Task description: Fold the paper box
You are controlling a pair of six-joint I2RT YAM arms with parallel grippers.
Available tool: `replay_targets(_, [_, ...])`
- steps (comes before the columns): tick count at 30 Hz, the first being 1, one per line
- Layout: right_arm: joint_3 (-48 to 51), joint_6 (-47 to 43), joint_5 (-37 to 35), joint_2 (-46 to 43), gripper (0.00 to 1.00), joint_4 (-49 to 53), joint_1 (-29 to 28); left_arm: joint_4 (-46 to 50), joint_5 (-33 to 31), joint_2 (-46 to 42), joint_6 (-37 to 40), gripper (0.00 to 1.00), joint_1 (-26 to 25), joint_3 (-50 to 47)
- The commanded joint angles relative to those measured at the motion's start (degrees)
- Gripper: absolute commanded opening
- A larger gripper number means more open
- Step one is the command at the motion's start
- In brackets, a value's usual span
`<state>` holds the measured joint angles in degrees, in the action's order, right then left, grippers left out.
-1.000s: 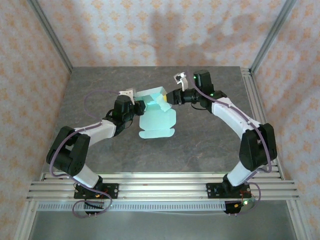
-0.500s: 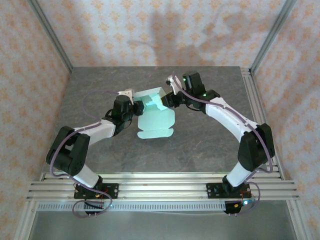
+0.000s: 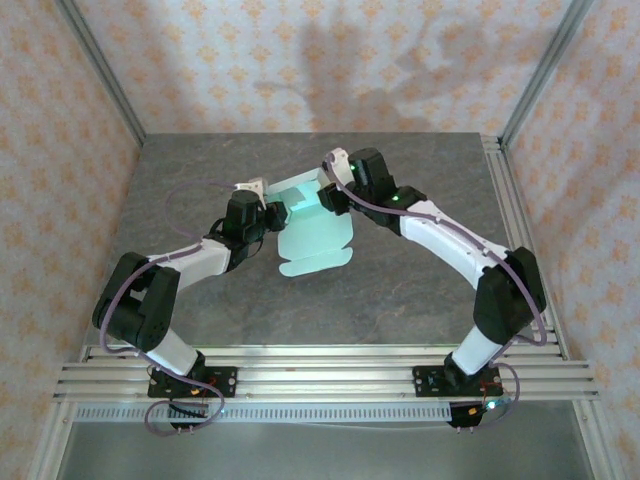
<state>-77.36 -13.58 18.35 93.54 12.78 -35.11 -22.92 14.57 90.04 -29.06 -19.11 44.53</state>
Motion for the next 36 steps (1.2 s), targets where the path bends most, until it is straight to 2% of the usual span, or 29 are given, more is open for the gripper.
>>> replay_targets(1, [0.4, -0.9, -4.7, 1.6, 0.28, -2.2, -1.6, -3.6, 2.5, -0.9, -0.3, 0.00, -0.5, 2.1])
replay_targets(10, [-0.6, -4.9, -15.1, 3.7, 0.21, -2.6, -5.0, -3.5, 2.4, -1.4, -0.1, 0.00, -0.5, 1.8])
replay_targets(21, [0.2, -7.8, -30.0, 5.8, 0.11, -8.0, -8.9, -3.4, 2.3, -1.7, 0.0, 0.00, -0.5, 1.8])
replay_targets(36, [-3.2, -8.8, -31.6, 10.4, 0.18, -5.8, -9.1, -2.8, 2.1, -2.7, 0.5, 0.00, -0.5, 1.6])
